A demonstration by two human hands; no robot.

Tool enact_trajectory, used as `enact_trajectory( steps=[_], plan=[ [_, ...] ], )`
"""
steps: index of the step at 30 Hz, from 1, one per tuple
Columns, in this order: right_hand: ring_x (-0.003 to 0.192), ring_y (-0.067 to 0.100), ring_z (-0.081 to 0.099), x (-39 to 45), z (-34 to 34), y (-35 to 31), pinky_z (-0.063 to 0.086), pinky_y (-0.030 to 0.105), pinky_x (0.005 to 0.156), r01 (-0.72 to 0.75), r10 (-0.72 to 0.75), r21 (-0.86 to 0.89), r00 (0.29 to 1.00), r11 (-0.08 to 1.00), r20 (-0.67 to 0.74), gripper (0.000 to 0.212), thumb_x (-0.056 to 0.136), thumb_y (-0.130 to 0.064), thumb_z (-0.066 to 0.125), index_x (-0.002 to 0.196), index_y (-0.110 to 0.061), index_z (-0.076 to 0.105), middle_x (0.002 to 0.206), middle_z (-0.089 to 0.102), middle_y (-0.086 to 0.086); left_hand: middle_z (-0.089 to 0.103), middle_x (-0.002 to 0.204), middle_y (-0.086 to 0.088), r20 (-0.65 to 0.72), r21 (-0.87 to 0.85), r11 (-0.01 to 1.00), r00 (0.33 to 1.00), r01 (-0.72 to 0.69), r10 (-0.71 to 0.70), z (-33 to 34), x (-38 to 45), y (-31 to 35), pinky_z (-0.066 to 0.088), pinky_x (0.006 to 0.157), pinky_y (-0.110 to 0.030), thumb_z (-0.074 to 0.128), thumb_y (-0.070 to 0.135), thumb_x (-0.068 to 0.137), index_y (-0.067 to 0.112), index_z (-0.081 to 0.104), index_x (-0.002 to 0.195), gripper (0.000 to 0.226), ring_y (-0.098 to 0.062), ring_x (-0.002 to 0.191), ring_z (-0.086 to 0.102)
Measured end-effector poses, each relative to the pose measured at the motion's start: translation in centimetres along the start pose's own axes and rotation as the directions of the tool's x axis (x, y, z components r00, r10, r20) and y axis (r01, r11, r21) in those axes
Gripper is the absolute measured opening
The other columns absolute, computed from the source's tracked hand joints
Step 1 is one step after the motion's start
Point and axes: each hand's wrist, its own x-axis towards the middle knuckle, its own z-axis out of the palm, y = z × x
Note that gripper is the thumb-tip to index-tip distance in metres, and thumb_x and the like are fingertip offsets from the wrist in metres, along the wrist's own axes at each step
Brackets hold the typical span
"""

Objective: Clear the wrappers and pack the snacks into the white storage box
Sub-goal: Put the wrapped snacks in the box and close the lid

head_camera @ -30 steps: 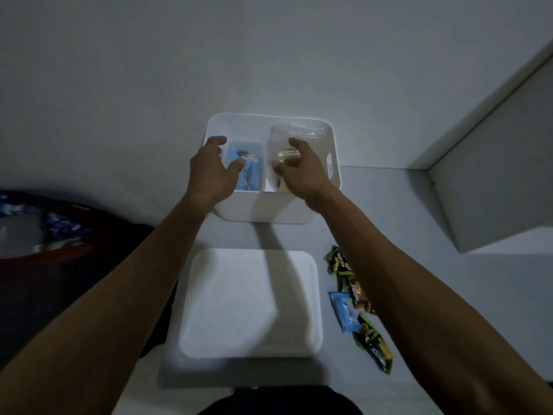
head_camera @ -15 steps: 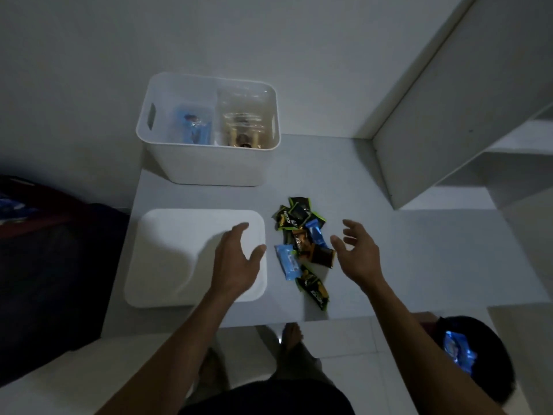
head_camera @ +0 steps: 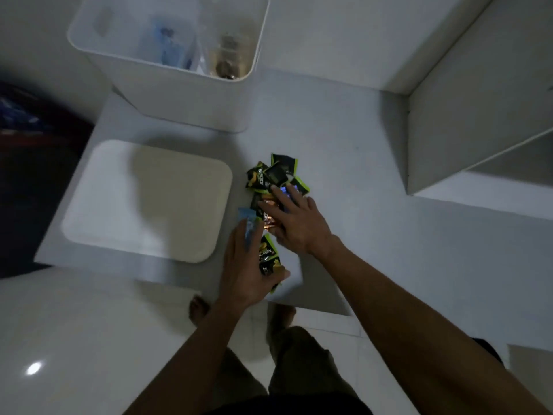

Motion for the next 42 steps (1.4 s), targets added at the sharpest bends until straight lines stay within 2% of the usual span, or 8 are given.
enact_trajectory(
  steps=[3, 6, 11, 15, 21, 28, 35, 42],
  plan=[
    [0.147, 0.039, 0.023, -0.8, 1.8, 1.2, 0.037, 0.063, 0.101, 0.064, -0.064, -0.042, 0.998, 0.997, 0.003, 0.055, 0.097, -0.054, 0.043, 0.147, -0.032, 0.04, 0.159, 0.031, 0.007, 0.01, 0.163, -0.011, -0.035, 0.068, 0.998, 0.999, -0.013, 0.015, 1.1, 0.3, -0.6, 0.022, 0.116, -0.048, 0.069, 0.071, 0.065, 0.017, 0.019, 0.155, 0.116, -0.032, 0.149, 0.012],
    [0.146, 0.038, 0.024, -2.9, 3.1, 2.0, 0.032, 0.062, 0.106, 0.017, -0.018, -0.015, 0.999, 1.0, -0.034, 0.051, 0.101, -0.052, 0.036, 0.148, -0.032, 0.039, 0.157, 0.034, 0.006, 0.015, 0.161, -0.011, -0.098, 0.087, 0.996, 0.995, -0.013, 0.021, 1.7, 0.3, -0.8, 0.026, 0.115, -0.047, 0.067, 0.064, 0.07, 0.014, 0.029, 0.151, 0.103, -0.032, 0.148, 0.017],
    [0.141, 0.035, 0.031, -7.1, 4.6, 2.6, 0.03, 0.056, 0.11, -0.123, 0.133, 0.066, 0.975, 0.99, -0.176, 0.047, 0.099, -0.05, 0.043, 0.14, -0.028, 0.052, 0.151, 0.042, 0.008, 0.034, 0.15, -0.017, -0.26, 0.098, 0.995, 0.964, -0.024, 0.049, 3.7, 0.4, 0.3, 0.037, 0.108, -0.05, 0.068, 0.041, 0.077, 0.003, 0.043, 0.141, 0.078, -0.036, 0.138, 0.034],
    [0.138, 0.035, 0.038, -8.1, 5.6, 2.6, 0.032, 0.051, 0.11, -0.171, 0.205, 0.13, 0.927, 0.977, -0.315, 0.05, 0.095, -0.054, 0.052, 0.13, -0.02, 0.061, 0.148, 0.047, 0.008, 0.041, 0.143, -0.02, -0.363, 0.095, 0.995, 0.932, 0.021, 0.015, 5.7, 0.7, 1.4, 0.035, 0.108, -0.046, 0.067, 0.039, 0.082, 0.001, 0.045, 0.14, 0.073, -0.038, 0.133, 0.038],
    [0.116, 0.028, 0.054, -7.0, 5.9, 3.0, 0.042, 0.041, 0.094, -0.227, 0.295, 0.197, 0.836, 0.954, -0.463, 0.036, 0.094, -0.048, 0.06, 0.108, -0.016, 0.068, 0.126, 0.063, 0.002, 0.053, 0.125, -0.023, -0.498, 0.146, 0.987, 0.867, 0.062, 0.019, 7.0, 2.2, 2.0, 0.04, 0.1, -0.048, 0.065, 0.039, 0.087, 0.001, 0.049, 0.138, 0.065, -0.04, 0.116, 0.049],
    [0.092, 0.024, 0.057, -6.1, 7.4, 2.9, 0.044, 0.039, 0.068, -0.319, 0.339, 0.131, 0.789, 0.939, -0.512, 0.04, 0.097, -0.046, 0.056, 0.123, -0.018, 0.066, 0.107, 0.066, 0.004, 0.058, 0.121, -0.018, -0.537, 0.221, 0.965, 0.843, 0.138, 0.002, 8.2, 4.0, 0.6, 0.045, 0.089, -0.044, 0.062, 0.042, 0.087, 0.009, 0.066, 0.117, 0.044, -0.035, 0.113, 0.053],
    [0.074, 0.019, 0.06, -5.9, 7.2, 2.9, 0.045, 0.03, 0.049, -0.317, 0.313, 0.118, 0.686, 0.941, -0.657, 0.039, 0.093, -0.042, 0.065, 0.12, -0.013, 0.069, 0.088, 0.066, 0.005, 0.07, 0.096, -0.005, -0.572, 0.362, 0.932, 0.795, 0.024, 0.202, 7.5, 5.4, 0.7, 0.046, 0.062, -0.035, 0.062, 0.041, 0.091, 0.015, 0.074, 0.1, 0.03, -0.029, 0.084, 0.061],
    [0.075, 0.02, 0.062, -5.8, 6.3, 2.4, 0.05, 0.031, 0.048, -0.361, 0.461, 0.286, 0.7, 0.887, -0.545, 0.041, 0.094, -0.043, 0.064, 0.124, -0.014, 0.066, 0.093, 0.066, 0.005, 0.067, 0.083, -0.006, -0.557, 0.277, 0.959, 0.804, -0.056, 0.208, 6.7, 5.5, 1.0, 0.044, 0.05, -0.028, 0.066, 0.037, 0.091, 0.017, 0.075, 0.097, 0.022, -0.023, 0.066, 0.06]
  ],
)
